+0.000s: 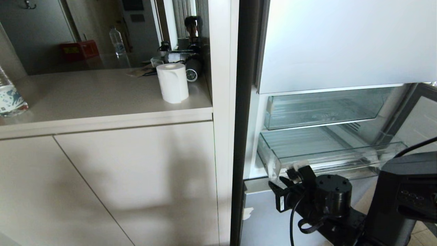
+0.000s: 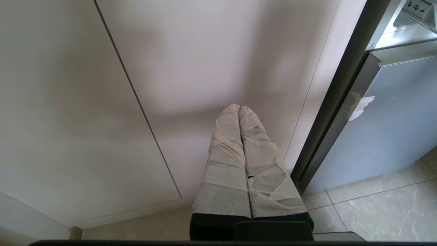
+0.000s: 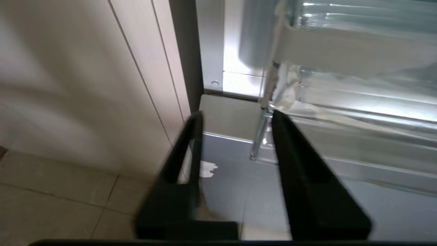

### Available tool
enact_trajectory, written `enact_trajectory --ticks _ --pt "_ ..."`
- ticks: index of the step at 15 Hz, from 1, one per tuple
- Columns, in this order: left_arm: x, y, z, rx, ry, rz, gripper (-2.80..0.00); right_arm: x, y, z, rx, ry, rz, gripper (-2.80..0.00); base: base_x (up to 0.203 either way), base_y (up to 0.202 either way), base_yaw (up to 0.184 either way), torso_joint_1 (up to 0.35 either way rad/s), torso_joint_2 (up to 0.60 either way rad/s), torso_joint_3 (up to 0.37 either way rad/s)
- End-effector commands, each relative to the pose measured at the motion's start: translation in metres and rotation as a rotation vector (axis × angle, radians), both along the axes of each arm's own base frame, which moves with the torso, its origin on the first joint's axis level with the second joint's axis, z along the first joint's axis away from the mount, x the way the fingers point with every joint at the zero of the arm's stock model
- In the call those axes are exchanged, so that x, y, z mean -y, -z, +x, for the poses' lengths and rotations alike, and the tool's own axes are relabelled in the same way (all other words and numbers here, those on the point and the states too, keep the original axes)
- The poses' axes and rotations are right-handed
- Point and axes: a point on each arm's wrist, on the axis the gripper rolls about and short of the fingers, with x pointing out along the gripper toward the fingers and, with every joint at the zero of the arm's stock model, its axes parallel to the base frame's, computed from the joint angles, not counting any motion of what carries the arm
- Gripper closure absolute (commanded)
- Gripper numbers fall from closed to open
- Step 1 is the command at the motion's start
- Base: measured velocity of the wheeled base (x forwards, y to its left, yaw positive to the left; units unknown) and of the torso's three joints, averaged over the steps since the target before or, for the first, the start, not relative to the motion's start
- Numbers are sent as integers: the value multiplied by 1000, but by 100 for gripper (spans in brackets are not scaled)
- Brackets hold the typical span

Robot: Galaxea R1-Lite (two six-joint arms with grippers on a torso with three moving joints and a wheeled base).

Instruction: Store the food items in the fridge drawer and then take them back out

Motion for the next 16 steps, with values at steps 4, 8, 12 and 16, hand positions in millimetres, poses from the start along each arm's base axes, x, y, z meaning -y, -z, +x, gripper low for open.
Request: enact_trajectory --ticks 4,8,12,16 --pt "0 0 0 -3 -1 0 0 11 -24 -26 42 4 22 -280 0 0 0 0 0 0" --pt "0 0 0 -3 -1 0 0 33 -60 -53 135 53 69 -280 0 0 0 0 0 0" --pt "0 0 0 -3 -1 0 0 72 -91 -32 122 244 37 -280 0 0 0 0 0 0" --pt "0 0 0 -3 -1 0 0 105 -117 12 -7 294 4 -280 0 0 0 0 0 0"
